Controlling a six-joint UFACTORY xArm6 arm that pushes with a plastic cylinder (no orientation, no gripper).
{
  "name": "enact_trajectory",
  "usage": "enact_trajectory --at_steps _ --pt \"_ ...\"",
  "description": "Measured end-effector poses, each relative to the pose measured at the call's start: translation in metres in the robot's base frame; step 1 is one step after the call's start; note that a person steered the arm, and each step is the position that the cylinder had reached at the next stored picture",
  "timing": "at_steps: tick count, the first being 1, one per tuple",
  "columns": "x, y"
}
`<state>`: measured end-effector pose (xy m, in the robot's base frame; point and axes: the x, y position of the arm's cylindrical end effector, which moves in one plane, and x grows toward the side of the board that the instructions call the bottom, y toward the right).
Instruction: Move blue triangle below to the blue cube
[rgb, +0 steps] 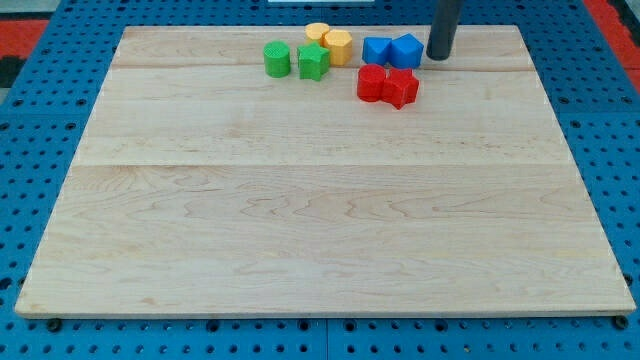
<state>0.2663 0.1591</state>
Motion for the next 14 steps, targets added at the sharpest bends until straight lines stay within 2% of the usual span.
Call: enact_trajectory --at_steps 1,2,3,4,5,6,8,9,11,12,13,14 --pt "0.034 -0.017" --pt "0.063 -0.076" --pt "0.065 -0.151" --pt "0.043 -0.107" --pt "0.045 -0.037" --pt "0.023 0.037" --pt "-0.043 0.071" --pt "-0.056 0.063" --pt "-0.031 -0.013" --pt "-0.03 -0.015" --pt "-0.059 -0.019" --pt "-0.059 -0.06"
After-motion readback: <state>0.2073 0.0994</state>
